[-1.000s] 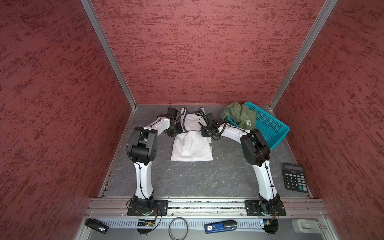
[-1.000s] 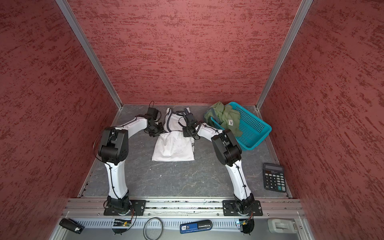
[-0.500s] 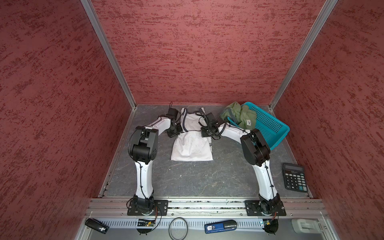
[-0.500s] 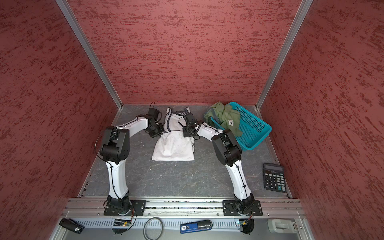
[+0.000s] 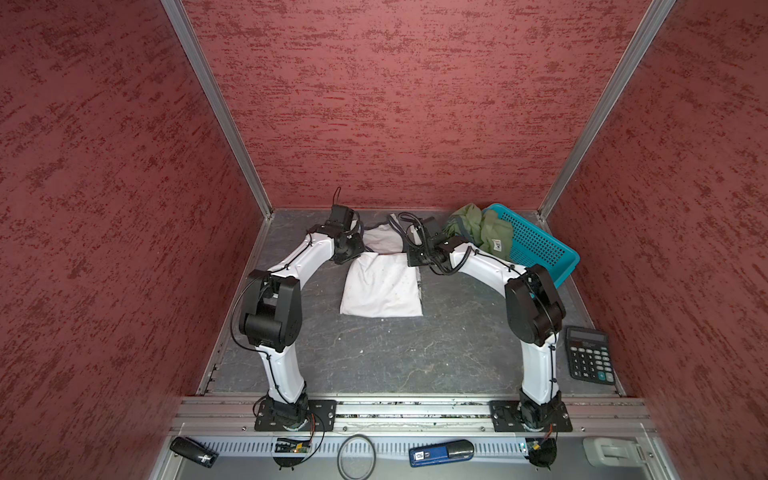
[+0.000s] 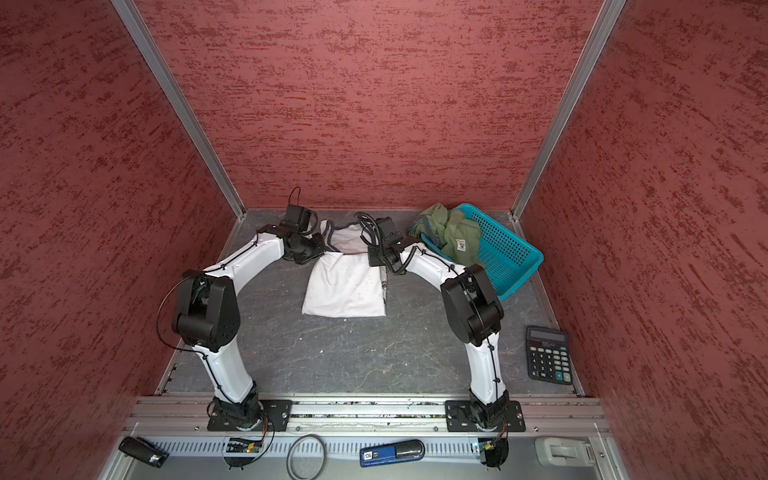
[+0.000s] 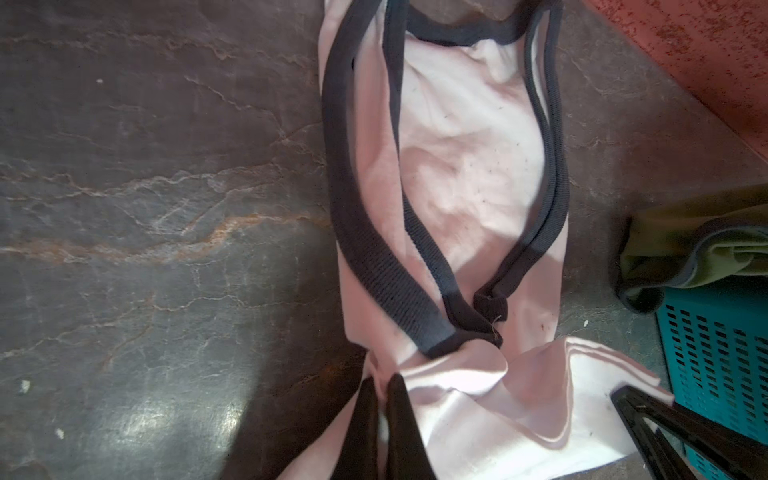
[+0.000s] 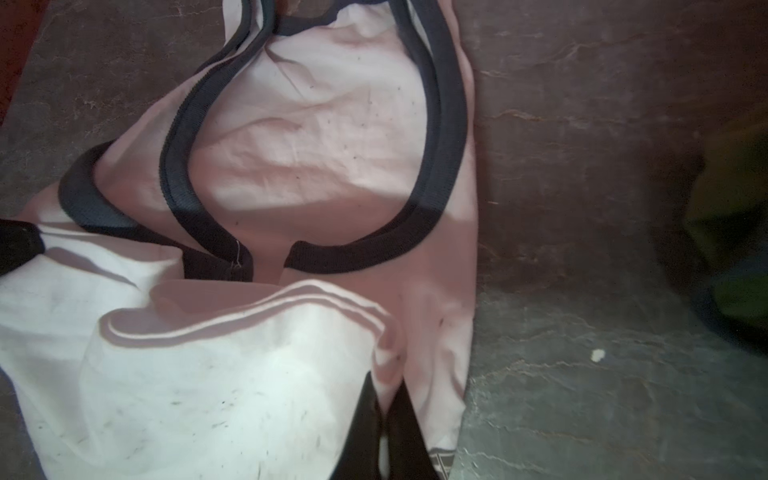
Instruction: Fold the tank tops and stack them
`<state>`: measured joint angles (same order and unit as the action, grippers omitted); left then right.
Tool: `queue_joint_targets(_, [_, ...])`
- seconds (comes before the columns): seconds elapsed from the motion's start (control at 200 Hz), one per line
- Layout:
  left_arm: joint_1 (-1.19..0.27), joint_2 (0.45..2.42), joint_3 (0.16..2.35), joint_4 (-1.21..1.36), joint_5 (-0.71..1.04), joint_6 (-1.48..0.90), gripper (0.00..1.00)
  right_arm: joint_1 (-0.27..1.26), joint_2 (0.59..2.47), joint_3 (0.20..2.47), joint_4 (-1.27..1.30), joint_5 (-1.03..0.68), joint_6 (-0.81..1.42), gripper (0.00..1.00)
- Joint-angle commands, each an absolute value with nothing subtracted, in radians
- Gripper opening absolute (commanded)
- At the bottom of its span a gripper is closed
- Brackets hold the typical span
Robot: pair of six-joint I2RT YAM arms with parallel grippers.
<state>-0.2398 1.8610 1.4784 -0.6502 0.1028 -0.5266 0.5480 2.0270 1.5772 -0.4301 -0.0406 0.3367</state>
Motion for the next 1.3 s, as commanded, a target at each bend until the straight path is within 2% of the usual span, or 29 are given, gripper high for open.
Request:
queue_joint_targets(0.0, [-0.239, 1.886, 1.466, -0.638, 0.099, -0.534, 0.06, 0.534, 2.011, 1.544, -0.407, 0.006, 0.36, 0.0])
queue_joint_targets(0.09, [-0.238, 1.925, 1.475, -0.642, 0.101, -0.533, 0.13, 0.524, 2.039, 1.553, -0.404, 0.0, 0.358, 0.0])
queue_joint_targets(0.185, [-0.236, 1.97, 1.492, -0.665, 0.086, -0.539, 0.26, 0.517, 2.089, 1.578, -0.397, -0.01, 0.343, 0.0])
queue_joint_targets(0.291, [-0.223, 1.992, 1.494, -0.681, 0.078, -0.559, 0.35, 0.512, 2.153, 1.63, -0.407, -0.017, 0.324, 0.0])
queue_joint_targets(0.456, [-0.212, 1.955, 1.47, -0.665, 0.084, -0.562, 0.5, 0.511, 2.206, 1.688, -0.431, 0.011, 0.301, 0.0])
queue_joint_targets(0.571, [-0.212, 1.911, 1.452, -0.663, 0.086, -0.557, 0.59, 0.506, 2.213, 1.698, -0.429, 0.023, 0.287, 0.06])
queue_joint_targets(0.832, [-0.214, 1.749, 1.289, -0.639, 0.11, -0.579, 0.71, 0.505, 2.165, 1.684, -0.474, 0.026, 0.282, 0.46])
queue_joint_targets(0.967, [-0.218, 1.597, 1.123, -0.616, 0.129, -0.595, 0.75, 0.505, 2.022, 1.528, -0.428, -0.025, 0.311, 0.59])
queue_joint_targets(1.172, [-0.227, 1.377, 0.863, -0.575, 0.175, -0.641, 0.78, 0.505, 1.838, 1.23, -0.306, -0.13, 0.396, 0.63])
queue_joint_targets(1.292, [-0.23, 1.318, 0.768, -0.538, 0.205, -0.663, 0.79, 0.509, 1.804, 1.121, -0.245, -0.182, 0.44, 0.58])
